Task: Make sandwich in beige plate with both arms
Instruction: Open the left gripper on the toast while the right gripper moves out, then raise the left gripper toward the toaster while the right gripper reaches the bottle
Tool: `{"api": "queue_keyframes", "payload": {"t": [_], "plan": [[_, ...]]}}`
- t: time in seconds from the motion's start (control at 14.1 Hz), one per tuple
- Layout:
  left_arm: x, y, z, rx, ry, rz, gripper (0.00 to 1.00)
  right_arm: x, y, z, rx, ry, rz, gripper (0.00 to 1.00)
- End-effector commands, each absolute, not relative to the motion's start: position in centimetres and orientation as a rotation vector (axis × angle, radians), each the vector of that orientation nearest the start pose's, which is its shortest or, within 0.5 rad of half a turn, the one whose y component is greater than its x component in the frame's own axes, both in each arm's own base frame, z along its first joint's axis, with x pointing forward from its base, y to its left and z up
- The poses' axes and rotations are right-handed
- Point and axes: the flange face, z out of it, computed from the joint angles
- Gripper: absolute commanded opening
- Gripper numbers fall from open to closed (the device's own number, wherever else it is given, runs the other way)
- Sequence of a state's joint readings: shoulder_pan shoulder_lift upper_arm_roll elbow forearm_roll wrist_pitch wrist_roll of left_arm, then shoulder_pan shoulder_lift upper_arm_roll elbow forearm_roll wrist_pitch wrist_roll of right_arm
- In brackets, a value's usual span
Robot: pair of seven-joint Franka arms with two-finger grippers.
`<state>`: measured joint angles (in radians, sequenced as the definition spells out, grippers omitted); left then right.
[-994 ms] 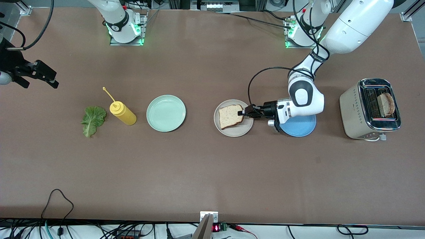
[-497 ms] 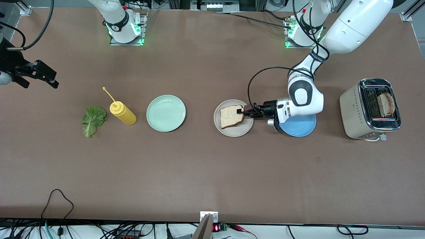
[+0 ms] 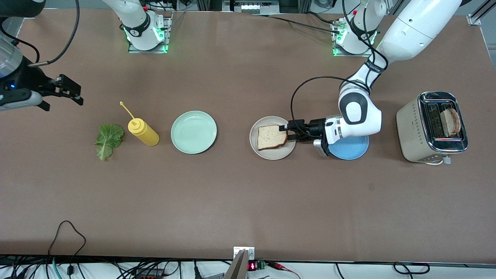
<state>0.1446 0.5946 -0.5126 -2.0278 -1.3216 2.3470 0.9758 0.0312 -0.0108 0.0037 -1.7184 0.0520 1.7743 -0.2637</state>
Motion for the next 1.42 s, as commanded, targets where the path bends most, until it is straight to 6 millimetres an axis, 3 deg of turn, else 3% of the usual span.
{"api": "queue_keyframes", "payload": {"t": [0.0, 0.35, 0.5, 0.78, 1.14, 1.35], "plan": [[54.8, -21.6, 20.3, 2.100, -0.229, 0.089, 1.00, 56.8, 1.9, 56.6, -2.988, -0.716, -0.077, 1.00], [56.4, -20.2, 23.7, 2.173, -0.312, 0.112, 1.00, 58.5, 0.2, 52.4, -2.751, -0.869, -0.061, 1.00], [57.3, -19.0, 25.1, 2.217, -0.342, 0.117, 1.00, 59.2, -2.2, 50.3, -2.639, -0.964, -0.096, 1.00], [58.6, -17.1, 28.8, 2.318, -0.409, 0.002, 1.00, 59.8, -9.1, 45.5, -2.382, -1.095, -0.276, 1.00], [59.9, -13.5, 33.0, 2.525, -0.497, -0.216, 1.00, 60.1, -14.3, 36.4, -1.967, -1.174, -0.587, 1.00], [60.0, -12.3, 36.4, 2.698, -0.526, -0.342, 1.00, 59.9, -14.6, 30.9, -1.729, -1.173, -0.753, 1.00]]}}
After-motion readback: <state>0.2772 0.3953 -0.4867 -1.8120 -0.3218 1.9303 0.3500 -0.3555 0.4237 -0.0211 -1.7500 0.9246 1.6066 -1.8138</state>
